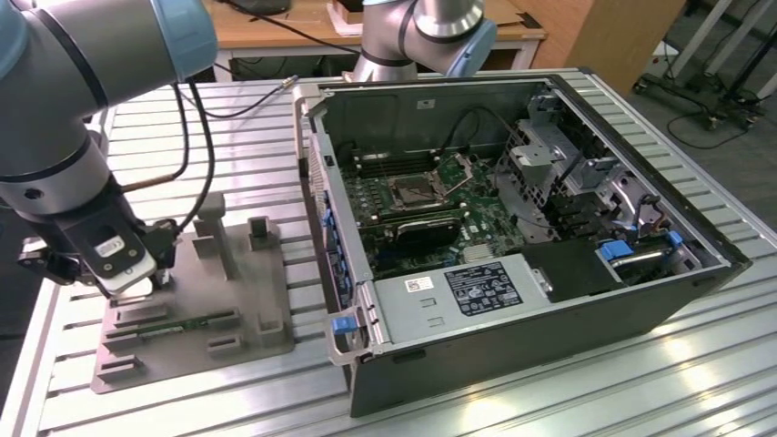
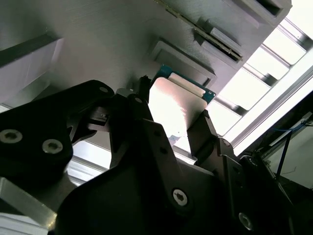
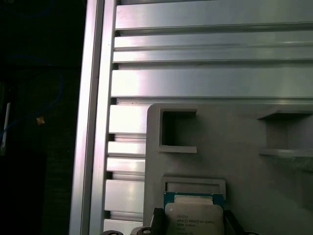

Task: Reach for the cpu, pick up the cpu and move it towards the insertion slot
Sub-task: 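Pick up the cpu and move it towards the insertion slot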

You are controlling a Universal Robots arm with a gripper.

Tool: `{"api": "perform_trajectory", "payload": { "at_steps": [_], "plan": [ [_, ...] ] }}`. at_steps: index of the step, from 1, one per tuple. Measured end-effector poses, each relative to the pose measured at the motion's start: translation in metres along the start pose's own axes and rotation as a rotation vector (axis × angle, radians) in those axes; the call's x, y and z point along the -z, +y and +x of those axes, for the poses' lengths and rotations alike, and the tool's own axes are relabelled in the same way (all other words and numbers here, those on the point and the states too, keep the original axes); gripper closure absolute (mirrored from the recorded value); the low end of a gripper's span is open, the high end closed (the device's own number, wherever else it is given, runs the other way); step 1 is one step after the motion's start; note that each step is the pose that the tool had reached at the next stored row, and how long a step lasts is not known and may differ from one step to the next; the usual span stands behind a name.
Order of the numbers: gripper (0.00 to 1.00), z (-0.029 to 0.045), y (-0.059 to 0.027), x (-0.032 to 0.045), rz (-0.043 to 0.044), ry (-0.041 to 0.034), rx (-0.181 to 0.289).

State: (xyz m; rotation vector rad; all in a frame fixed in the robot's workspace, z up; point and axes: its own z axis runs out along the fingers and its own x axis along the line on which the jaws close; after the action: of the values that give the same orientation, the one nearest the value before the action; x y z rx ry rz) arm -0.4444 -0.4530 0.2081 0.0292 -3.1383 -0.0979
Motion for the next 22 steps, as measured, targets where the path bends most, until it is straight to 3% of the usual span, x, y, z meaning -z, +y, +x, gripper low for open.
{"api": "perform_trajectory", "payload": {
  "at_steps": [16,22],
  "plan": [
    [0.45,0.0,0.0007,0.0119,0.0,0.0,0.0],
    [0.45,0.0,0.0008,0.0129,-0.0001,-0.0001,0.0]
  ]
}}
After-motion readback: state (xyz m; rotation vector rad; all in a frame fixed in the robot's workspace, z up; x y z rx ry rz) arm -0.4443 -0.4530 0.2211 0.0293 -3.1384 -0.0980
